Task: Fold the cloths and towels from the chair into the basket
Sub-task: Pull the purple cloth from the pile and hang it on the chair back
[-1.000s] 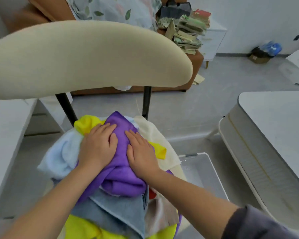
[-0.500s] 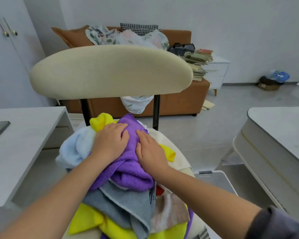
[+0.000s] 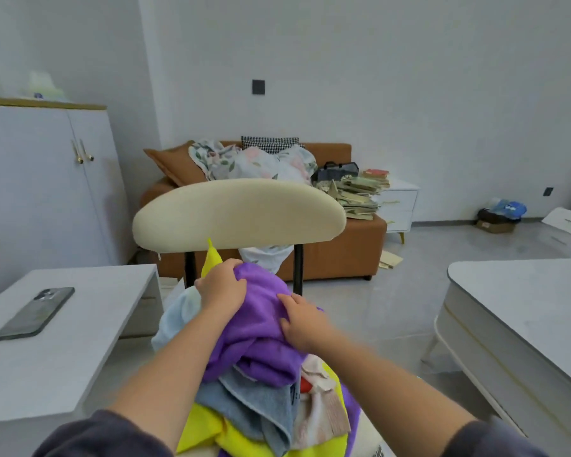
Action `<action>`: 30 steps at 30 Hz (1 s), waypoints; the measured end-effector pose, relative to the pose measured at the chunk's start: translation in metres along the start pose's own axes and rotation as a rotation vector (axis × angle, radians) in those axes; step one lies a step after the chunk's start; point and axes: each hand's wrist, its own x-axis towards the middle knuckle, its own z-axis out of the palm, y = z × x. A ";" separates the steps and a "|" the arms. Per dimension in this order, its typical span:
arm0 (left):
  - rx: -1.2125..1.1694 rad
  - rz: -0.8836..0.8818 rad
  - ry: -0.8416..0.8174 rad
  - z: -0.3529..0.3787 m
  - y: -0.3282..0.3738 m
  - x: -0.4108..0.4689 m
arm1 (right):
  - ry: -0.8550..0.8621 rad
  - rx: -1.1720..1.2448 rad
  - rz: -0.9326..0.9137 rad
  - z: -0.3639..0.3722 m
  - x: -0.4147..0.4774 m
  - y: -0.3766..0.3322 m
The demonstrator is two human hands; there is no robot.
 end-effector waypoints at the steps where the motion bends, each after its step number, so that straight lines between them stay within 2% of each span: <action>1: -0.053 0.072 0.013 -0.008 0.007 -0.002 | 0.020 0.032 -0.005 -0.009 -0.004 -0.003; 5: -0.312 0.399 -0.061 -0.042 0.031 -0.015 | 0.223 0.352 -0.018 -0.052 -0.013 -0.020; 7: -0.346 0.516 -0.085 -0.060 0.042 -0.020 | 0.298 0.418 -0.065 -0.076 -0.014 -0.024; 11: -0.349 0.655 -0.108 -0.087 0.063 -0.025 | 0.224 0.184 -0.208 -0.120 -0.007 -0.024; 15: -0.255 0.617 -0.018 -0.100 0.077 -0.017 | 0.328 0.262 -0.299 -0.164 -0.019 -0.027; 20: 0.235 0.521 0.115 -0.120 0.084 0.004 | 0.369 0.137 -0.179 -0.203 -0.024 0.010; 24: 0.474 0.417 0.172 -0.133 0.089 0.012 | 0.414 0.026 -0.093 -0.223 -0.029 0.028; 28: 0.466 0.321 0.281 -0.147 0.095 0.012 | 0.498 -0.172 -0.012 -0.237 -0.040 0.027; 30: 0.231 0.246 0.250 -0.154 0.099 0.012 | 0.513 -0.177 0.048 -0.242 -0.043 0.025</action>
